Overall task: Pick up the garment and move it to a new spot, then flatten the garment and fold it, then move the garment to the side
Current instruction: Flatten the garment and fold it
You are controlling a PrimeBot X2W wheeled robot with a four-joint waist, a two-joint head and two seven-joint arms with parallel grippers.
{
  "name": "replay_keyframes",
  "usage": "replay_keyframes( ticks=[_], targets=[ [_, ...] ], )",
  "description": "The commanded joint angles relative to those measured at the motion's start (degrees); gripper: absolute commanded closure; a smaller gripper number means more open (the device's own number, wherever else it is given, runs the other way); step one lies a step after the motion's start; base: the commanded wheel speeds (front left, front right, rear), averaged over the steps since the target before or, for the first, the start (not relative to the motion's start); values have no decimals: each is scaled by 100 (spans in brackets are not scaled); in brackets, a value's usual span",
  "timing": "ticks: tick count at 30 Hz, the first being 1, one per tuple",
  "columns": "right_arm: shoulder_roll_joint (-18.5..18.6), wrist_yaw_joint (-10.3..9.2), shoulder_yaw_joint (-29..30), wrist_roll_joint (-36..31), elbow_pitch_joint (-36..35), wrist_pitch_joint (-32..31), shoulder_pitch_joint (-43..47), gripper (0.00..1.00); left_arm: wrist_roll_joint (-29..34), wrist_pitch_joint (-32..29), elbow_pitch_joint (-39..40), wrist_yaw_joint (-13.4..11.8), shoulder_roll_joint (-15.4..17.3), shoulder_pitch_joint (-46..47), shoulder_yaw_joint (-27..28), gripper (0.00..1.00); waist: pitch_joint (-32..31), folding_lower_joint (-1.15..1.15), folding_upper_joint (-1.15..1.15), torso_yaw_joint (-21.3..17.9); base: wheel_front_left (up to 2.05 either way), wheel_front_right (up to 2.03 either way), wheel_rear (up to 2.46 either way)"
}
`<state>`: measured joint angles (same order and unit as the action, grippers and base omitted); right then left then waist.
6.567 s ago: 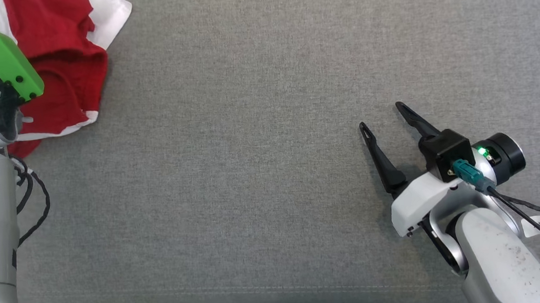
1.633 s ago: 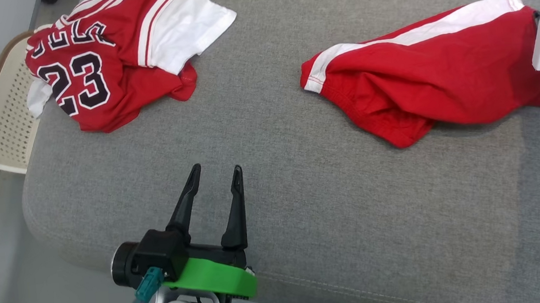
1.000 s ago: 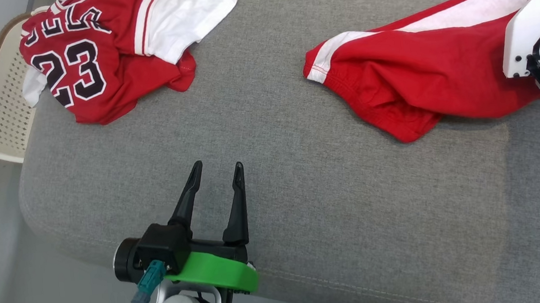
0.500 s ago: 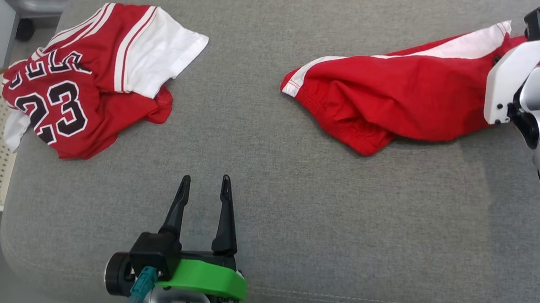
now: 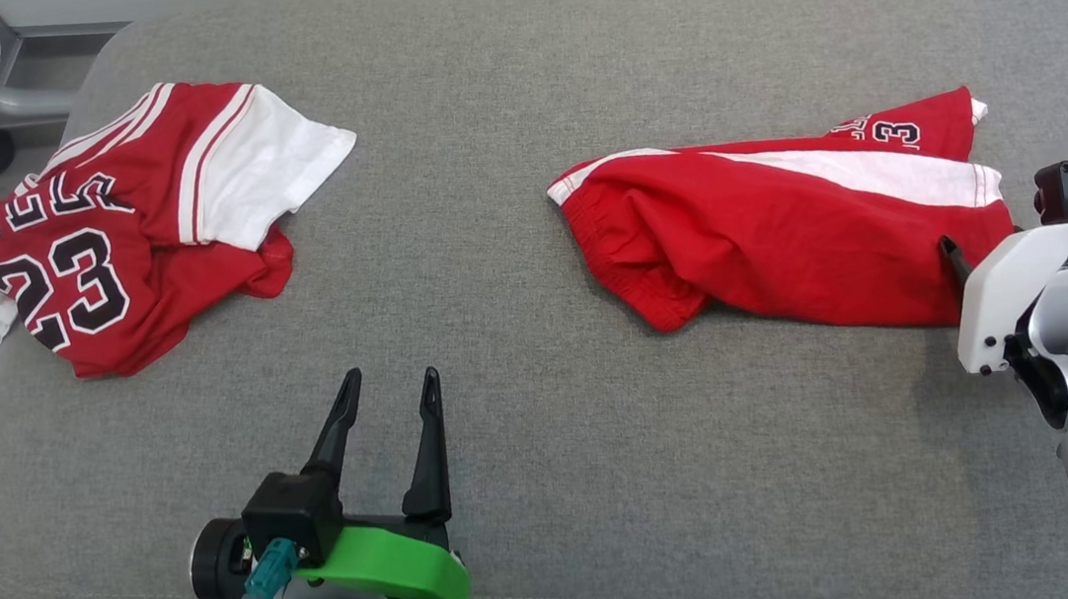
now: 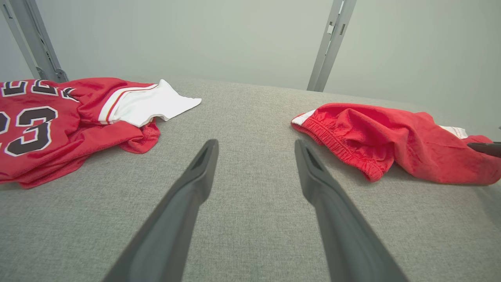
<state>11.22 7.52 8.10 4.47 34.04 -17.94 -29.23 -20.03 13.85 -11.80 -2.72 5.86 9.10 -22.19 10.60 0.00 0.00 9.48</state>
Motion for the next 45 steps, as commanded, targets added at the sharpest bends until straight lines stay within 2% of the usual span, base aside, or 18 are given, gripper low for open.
replay_keyframes(
  ticks=[1,7,16,21,27,33,37,45],
  targets=[
    [-43,-7,35,36,-102,119,195,0,56,-18,-12,-25,72,-55,-28,0,-82,0,0,-48,0,0,0],
    [-167,-7,217,93,-222,432,488,0,201,-42,-124,-133,212,-169,-94,0,-317,0,0,-73,0,0,0],
    [-641,-6,795,118,-881,1615,1222,0,-44,-112,-273,-413,312,-599,182,0,-930,0,0,-183,0,0,0],
    [-792,-6,636,87,-1392,2217,1701,0,-238,-260,-283,-551,381,-823,366,0,-1186,0,0,-291,0,0,0],
    [-830,-6,134,304,-1907,2746,2223,0,-356,-275,-175,-684,520,-1036,573,0,-1319,0,0,-421,0,0,0],
    [-827,-6,-340,546,-2089,2957,2622,0,-336,-203,-39,-737,675,-1127,674,0,-1369,0,0,-535,0,0,0],
    [-830,-6,-599,566,-2003,2852,2786,0,-341,-180,31,-703,772,-1184,696,0,-1371,0,0,-577,0,0,0],
    [-827,-6,-676,563,-1847,2679,2826,0,-445,-135,-21,-638,882,-1256,768,0,-1321,0,0,-616,0,0,0]
  ],
)
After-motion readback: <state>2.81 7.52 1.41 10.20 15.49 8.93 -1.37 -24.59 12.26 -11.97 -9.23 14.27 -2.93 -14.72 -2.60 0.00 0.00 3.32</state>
